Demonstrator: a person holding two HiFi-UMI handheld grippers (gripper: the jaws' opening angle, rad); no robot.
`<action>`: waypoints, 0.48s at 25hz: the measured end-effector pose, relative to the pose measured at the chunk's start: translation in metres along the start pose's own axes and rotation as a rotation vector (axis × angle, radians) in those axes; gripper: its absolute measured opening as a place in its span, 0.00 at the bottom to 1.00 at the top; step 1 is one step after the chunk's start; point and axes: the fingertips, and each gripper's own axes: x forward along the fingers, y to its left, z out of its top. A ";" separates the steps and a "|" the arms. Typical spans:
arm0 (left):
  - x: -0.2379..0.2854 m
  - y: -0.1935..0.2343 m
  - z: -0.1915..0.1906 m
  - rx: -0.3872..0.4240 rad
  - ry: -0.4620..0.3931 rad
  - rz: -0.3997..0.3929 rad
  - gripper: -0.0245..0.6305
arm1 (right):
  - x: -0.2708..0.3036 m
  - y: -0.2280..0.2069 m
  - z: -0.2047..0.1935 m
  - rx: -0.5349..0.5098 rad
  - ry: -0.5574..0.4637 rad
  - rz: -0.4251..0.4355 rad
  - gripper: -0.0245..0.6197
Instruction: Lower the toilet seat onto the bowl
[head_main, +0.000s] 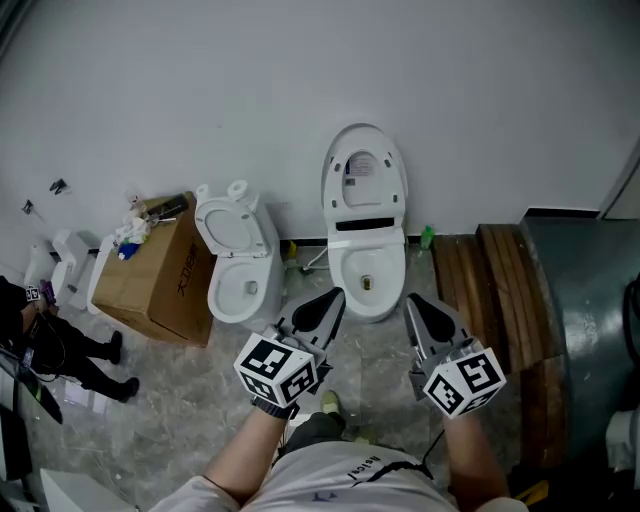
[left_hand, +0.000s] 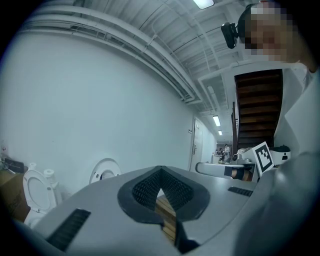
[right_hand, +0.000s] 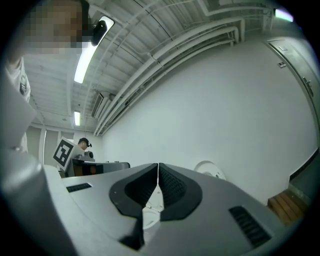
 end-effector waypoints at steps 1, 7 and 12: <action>0.005 0.001 0.000 0.001 0.001 -0.007 0.05 | 0.005 -0.001 -0.001 -0.012 0.004 0.006 0.07; 0.040 0.024 -0.005 -0.001 0.014 -0.040 0.05 | 0.040 -0.017 -0.012 -0.029 0.048 0.013 0.07; 0.088 0.064 -0.005 -0.008 0.016 -0.066 0.05 | 0.088 -0.049 -0.016 -0.047 0.072 0.000 0.07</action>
